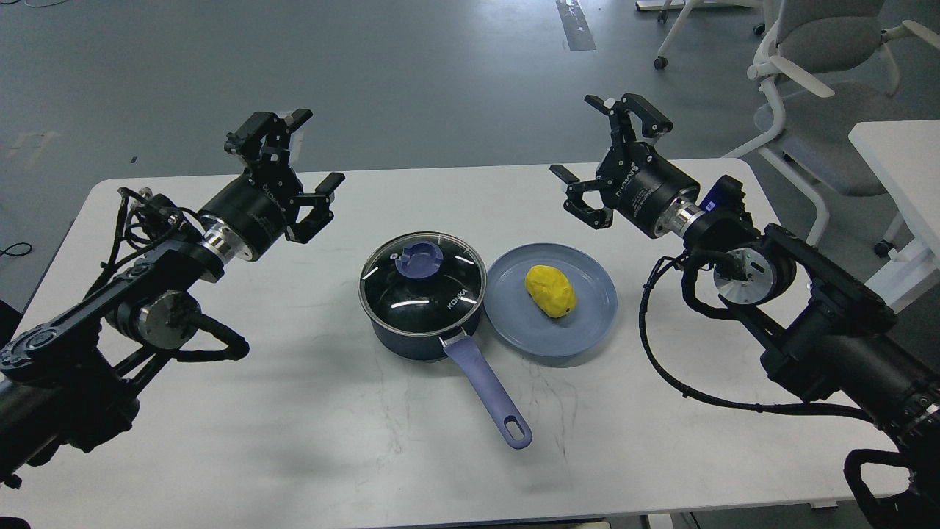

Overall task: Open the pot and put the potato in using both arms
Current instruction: 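Move the left gripper over the pot lid and grasp its blue knob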

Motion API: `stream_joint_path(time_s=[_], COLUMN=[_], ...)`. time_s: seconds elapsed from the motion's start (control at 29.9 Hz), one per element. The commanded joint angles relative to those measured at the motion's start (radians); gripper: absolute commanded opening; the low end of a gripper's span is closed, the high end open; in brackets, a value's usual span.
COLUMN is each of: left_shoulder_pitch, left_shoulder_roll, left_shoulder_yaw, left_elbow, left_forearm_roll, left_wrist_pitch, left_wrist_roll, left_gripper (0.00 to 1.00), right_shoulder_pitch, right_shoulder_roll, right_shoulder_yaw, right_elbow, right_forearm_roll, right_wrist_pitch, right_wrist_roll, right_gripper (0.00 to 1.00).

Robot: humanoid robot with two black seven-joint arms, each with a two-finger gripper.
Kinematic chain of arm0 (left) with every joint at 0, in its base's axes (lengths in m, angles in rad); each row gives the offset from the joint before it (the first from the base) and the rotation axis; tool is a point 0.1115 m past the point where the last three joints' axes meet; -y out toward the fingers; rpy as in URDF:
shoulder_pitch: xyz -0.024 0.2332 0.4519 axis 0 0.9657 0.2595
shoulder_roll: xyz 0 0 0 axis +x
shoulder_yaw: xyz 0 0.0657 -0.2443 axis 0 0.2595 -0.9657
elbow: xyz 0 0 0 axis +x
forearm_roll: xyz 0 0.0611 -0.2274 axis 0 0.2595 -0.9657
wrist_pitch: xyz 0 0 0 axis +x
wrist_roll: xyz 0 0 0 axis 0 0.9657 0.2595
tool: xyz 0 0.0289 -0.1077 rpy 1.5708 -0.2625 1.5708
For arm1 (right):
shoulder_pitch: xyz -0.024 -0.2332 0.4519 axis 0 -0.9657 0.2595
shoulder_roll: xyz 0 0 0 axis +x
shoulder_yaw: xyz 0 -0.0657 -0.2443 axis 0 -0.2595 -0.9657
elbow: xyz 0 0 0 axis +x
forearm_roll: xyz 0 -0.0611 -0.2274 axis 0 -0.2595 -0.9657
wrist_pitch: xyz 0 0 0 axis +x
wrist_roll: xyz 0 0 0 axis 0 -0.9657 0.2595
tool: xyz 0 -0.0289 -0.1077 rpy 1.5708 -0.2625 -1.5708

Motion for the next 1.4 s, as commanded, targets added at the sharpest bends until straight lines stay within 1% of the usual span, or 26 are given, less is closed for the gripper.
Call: stream_joint_path(time_s=[0.0, 0.07, 0.1, 0.13, 0.2, 0.23, 0.3, 0.33, 0.4, 0.43, 0.5, 0.53, 0.64, 0.7, 0.97, 1.17, 1.37], left_shoulder_pitch=[0.001, 0.001, 0.002, -0.002, -0.01, -0.016, -0.047, -0.079, -0.116, -0.142, -0.157, -0.159, -0.159, -0.159, -0.159, -0.159, -0.16], left_shoulder_roll=[-0.011, -0.031, -0.034, -0.036, -0.036, -0.036, -0.031, -0.024, -0.019, -0.018, -0.021, -0.024, -0.028, -0.033, -0.041, -0.123, -0.131], left_shoulder_yaw=[-0.001, 0.002, 0.005, 0.029, 0.071, 0.115, 0.192, 0.251, 0.308, 0.344, 0.367, 0.369, 0.369, 0.37, 0.369, 0.37, 0.37], left_elbow=[-0.047, -0.082, -0.088, -0.088, -0.088, -0.088, -0.082, -0.078, -0.068, -0.042, 0.007, 0.034, 0.067, 0.073, 0.116, 0.182, 0.205], left_forearm_roll=[0.32, 0.551, 0.61, 0.72, 0.835, 0.947, 1.089, 1.154, 1.205, 1.245, 1.329, 1.403, 1.522, 1.56, 1.597, 1.594, 1.594], left_wrist_pitch=[0.11, 0.206, 0.226, 0.262, 0.306, 0.359, 0.412, 0.412, 0.412, 0.412, 0.412, 0.418, 0.418, 0.418, 0.418, 0.418, 0.418], left_wrist_roll=[-0.114, -0.114, -0.114, -0.114, -0.114, -0.114, -0.114, -0.114, -0.114, -0.114, -0.114, -0.114, -0.114, -0.114, -0.114, -0.114, -0.114], left_gripper=[0.98, 0.98, 0.98, 0.98, 0.98, 0.98, 0.98, 0.98, 0.98, 0.98, 0.98, 0.98, 0.98, 0.98, 0.98, 0.98, 0.98], right_shoulder_pitch=[-0.01, -0.014, -0.019, -0.025, -0.031, -0.04, -0.063, -0.071, -0.077, -0.083, -0.091, -0.093, -0.096, -0.097, -0.097, -0.097, -0.097], right_shoulder_roll=[-0.015, -0.025, -0.025, -0.027, -0.027, -0.027, -0.025, -0.027, -0.027, -0.033, -0.041, -0.044, -0.044, -0.045, -0.044, -0.045, -0.054], right_shoulder_yaw=[0.019, 0.057, 0.064, 0.073, 0.079, 0.093, 0.116, 0.13, 0.136, 0.139, 0.14, 0.142, 0.15, 0.154, 0.154, 0.156, 0.156], right_elbow=[0.0, -0.005, -0.008, -0.019, -0.022, -0.022, -0.02, -0.019, -0.019, -0.019, -0.017, -0.017, -0.017, -0.017, -0.017, -0.019, -0.019], right_forearm_roll=[0.0, 0.002, 0.002, 0.003, 0.003, 0.003, 0.003, 0.003, 0.003, 0.003, 0.005, 0.005, 0.005, 0.005, 0.005, 0.005, 0.005], right_wrist_pitch=[-0.004, -0.008, -0.01, -0.01, -0.011, -0.011, -0.011, -0.011, -0.011, -0.011, -0.011, -0.011, -0.011, -0.013, -0.025, -0.027, -0.027], right_wrist_roll=[0.0, -0.002, -0.002, -0.002, -0.002, -0.002, -0.002, -0.002, -0.002, -0.002, 0.0, 0.0, 0.0, 0.0, 0.0, 0.0, 0.0], right_gripper=[1.0, 1.0, 1.0, 1.0, 1.0, 1.0, 1.0, 1.0, 1.0, 1.0, 1.0, 1.0, 1.0, 1.0, 1.0, 1.0, 1.0])
